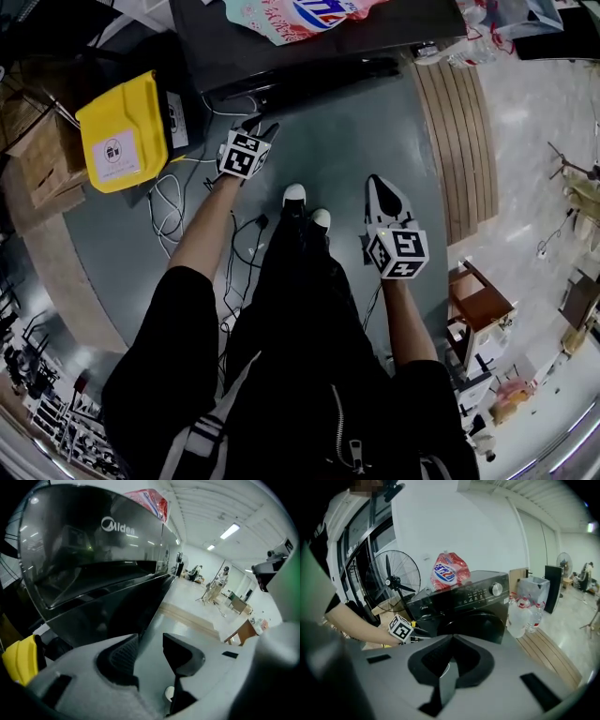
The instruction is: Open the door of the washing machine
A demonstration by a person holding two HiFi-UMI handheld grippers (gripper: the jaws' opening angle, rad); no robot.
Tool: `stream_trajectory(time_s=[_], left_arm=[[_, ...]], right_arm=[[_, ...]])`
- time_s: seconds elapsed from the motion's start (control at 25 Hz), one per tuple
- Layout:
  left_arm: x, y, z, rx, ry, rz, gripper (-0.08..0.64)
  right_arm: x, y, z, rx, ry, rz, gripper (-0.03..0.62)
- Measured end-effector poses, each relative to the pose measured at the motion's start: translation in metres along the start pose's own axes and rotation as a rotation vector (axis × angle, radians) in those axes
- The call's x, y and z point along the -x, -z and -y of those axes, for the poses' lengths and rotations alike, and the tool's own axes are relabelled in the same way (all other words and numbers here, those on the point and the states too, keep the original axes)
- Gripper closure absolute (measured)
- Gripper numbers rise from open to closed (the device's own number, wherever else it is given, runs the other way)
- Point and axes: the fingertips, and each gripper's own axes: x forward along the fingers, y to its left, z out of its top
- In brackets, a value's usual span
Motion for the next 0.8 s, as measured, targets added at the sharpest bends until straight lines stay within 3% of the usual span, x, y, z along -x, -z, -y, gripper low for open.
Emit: stream_trajectory(time_s=[0.24,0.44,0.8], left_arm=[[-0.045,0.006,-0.01,-0.051,0.041,-0.074,0.405],[-0.041,0.005,-0.021,-0.014,-0.007,-0.05,0.493],[-0.038,0.009,-0.01,-0.009,-0.055,-0.048,0.506]], right_arm=[[0.001,0.011,0.018,-0.017,0.041,-0.028,0.59],[0.005,0.015,0.022,-0.03,0.06,-0.027,0.589],[0.01,0.029,0.023,-0.048,0.04,-0.031,0.59]])
